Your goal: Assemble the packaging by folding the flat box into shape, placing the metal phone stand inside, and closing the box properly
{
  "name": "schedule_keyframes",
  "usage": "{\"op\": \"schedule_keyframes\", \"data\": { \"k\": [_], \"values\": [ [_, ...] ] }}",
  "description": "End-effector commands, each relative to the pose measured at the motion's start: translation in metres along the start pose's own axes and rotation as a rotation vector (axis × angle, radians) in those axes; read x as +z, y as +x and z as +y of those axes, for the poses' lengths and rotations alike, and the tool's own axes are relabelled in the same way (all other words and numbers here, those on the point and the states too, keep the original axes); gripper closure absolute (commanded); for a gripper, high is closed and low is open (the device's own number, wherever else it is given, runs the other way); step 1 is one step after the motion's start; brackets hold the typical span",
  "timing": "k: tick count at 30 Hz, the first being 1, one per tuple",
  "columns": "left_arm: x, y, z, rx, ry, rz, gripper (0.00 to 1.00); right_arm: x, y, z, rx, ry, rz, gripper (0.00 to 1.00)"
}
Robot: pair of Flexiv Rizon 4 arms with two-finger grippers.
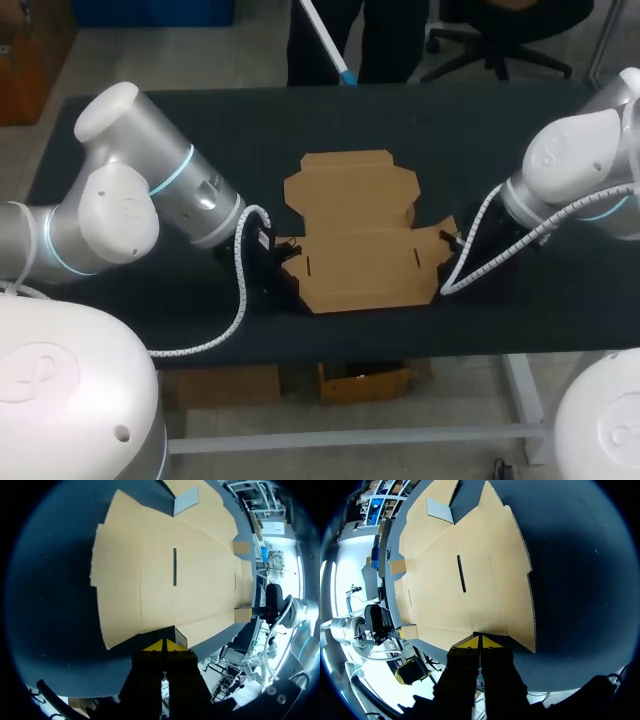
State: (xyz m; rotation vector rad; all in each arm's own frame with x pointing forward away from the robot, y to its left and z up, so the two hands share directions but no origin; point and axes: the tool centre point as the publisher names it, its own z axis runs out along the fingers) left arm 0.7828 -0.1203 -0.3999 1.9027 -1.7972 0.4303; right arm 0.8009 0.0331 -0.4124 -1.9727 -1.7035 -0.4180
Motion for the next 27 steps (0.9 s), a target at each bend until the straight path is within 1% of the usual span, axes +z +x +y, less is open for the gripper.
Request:
{"op": "schedule_keyframes", "data": {
  "k": [1,6,13,27],
  "values": [
    [0.000,0.000,0.001,-0.005,0.002,-0.007,1.00,0.000,0.000,-0.001,0.008,-0.003,-0.008,1.00],
    [0.000,0.000,0.001,-0.013,0.003,-0.012,1.00,0.000,-0.002,-0.001,0.013,-0.005,-0.010,1.00],
    [-0.002,0.000,0.001,-0.017,0.011,-0.019,1.00,-0.006,-0.001,-0.004,0.018,-0.022,-0.020,1.00],
    [-0.003,0.011,0.005,0.002,0.017,-0.036,1.00,-0.004,0.006,-0.004,0.005,-0.027,-0.028,1.00]
  ]
}}
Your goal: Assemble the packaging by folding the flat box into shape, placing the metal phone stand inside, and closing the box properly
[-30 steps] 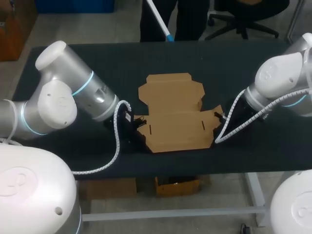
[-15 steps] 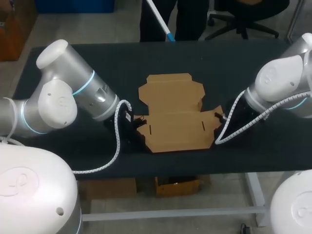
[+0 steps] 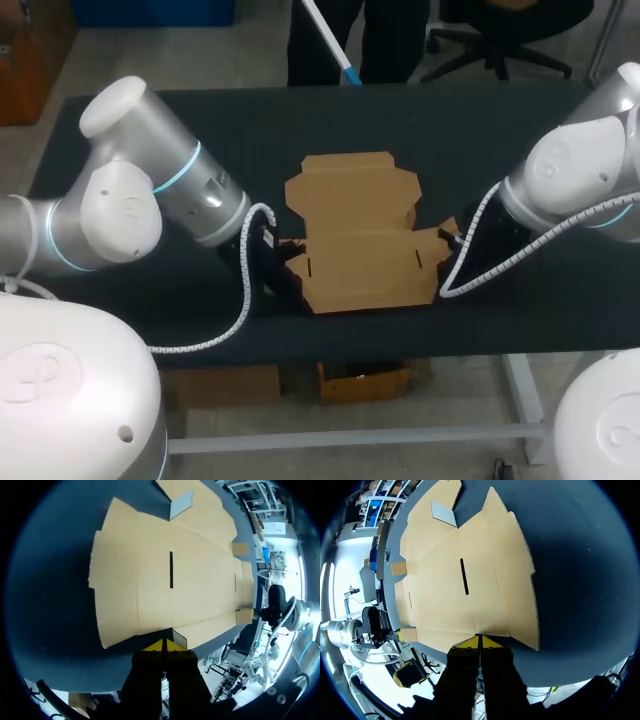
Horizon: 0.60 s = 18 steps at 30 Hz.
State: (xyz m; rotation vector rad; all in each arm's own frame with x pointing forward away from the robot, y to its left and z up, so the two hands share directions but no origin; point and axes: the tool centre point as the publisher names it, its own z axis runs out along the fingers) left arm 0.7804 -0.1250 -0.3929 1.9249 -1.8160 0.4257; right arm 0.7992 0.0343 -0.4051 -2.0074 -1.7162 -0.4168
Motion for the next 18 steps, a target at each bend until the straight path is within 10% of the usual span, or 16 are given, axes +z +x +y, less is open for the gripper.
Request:
{"op": "schedule_keyframes", "data": {
  "k": [1,18],
  "values": [
    [0.0017,0.0039,0.0017,0.001,-0.001,-0.016,1.00,0.0015,0.0017,-0.0005,0.000,-0.001,-0.004,1.00],
    [0.0112,0.0096,-0.0014,-0.004,-0.018,-0.049,1.00,0.0048,0.0043,-0.0004,-0.001,0.010,-0.017,1.00]
  ]
}}
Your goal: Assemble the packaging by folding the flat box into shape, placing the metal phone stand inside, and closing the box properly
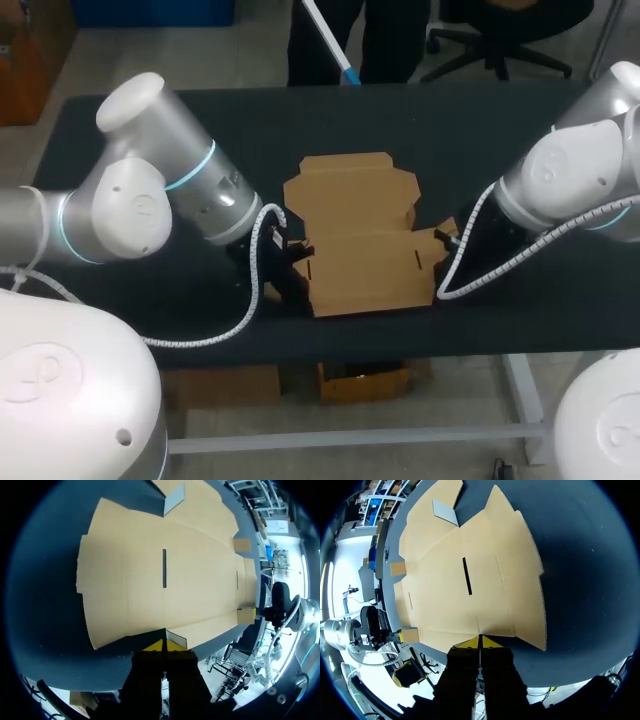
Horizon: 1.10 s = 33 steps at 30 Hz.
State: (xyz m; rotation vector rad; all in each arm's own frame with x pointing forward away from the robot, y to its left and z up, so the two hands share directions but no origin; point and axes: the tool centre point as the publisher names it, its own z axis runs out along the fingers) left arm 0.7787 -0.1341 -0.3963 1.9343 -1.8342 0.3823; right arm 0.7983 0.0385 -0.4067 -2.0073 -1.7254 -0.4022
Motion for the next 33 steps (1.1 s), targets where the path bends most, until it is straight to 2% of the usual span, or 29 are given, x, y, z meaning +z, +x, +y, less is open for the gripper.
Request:
{"op": "schedule_keyframes", "data": {
  "k": [1,22,33],
  "values": [
    [0.0035,0.0038,-0.0029,-0.003,-0.004,-0.017,1.00,0.0012,0.0017,0.0007,0.002,0.005,-0.007,1.00],
    [0.0030,0.0006,0.0050,-0.027,-0.011,-0.037,1.00,0.0011,-0.0027,-0.0035,0.035,0.003,-0.028,1.00],
    [0.0107,0.0082,0.0058,-0.022,-0.018,-0.044,1.00,0.0035,0.0034,-0.0046,0.030,0.001,-0.038,1.00]
  ]
}}
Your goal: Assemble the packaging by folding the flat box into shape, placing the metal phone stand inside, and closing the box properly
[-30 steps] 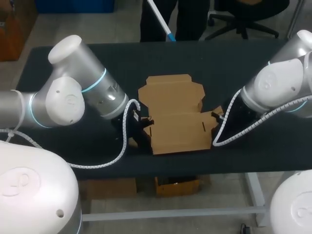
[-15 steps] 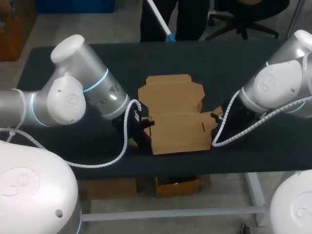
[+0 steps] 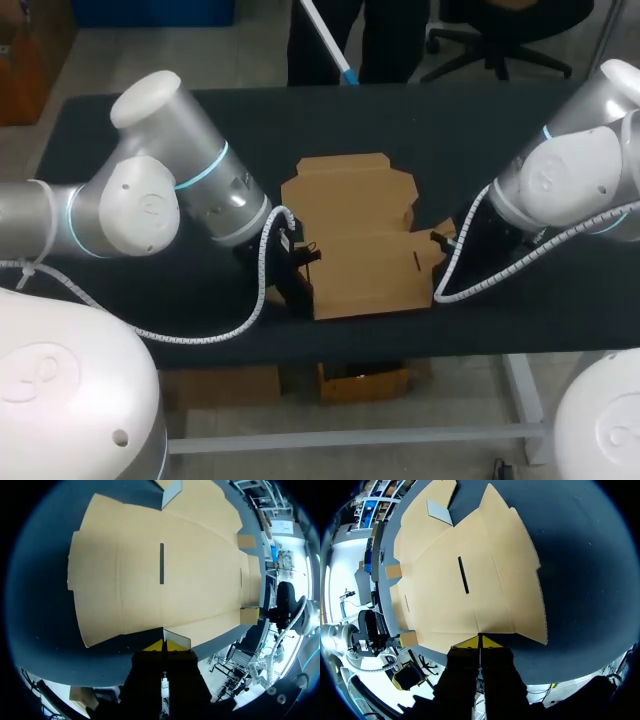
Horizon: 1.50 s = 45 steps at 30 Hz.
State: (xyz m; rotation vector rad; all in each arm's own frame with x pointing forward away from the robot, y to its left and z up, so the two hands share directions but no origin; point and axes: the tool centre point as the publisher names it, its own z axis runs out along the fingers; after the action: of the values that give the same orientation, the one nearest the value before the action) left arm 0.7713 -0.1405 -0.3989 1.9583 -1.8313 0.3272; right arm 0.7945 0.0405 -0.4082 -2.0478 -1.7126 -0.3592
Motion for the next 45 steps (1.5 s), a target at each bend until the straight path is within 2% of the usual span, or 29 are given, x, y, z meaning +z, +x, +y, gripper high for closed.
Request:
{"op": "schedule_keyframes", "data": {
  "k": [1,21,45],
  "values": [
    [0.0047,0.0050,-0.0014,-0.002,0.000,-0.010,1.00,0.0012,0.0035,-0.0011,-0.001,0.000,-0.005,1.00],
    [0.0085,0.0130,-0.0038,-0.003,0.005,-0.016,1.00,0.0051,0.0082,0.0015,0.003,0.011,-0.031,1.00],
    [0.0036,0.0131,0.0031,-0.023,0.045,-0.022,1.00,0.0098,0.0058,-0.0031,0.009,0.013,-0.039,1.00]
  ]
}}
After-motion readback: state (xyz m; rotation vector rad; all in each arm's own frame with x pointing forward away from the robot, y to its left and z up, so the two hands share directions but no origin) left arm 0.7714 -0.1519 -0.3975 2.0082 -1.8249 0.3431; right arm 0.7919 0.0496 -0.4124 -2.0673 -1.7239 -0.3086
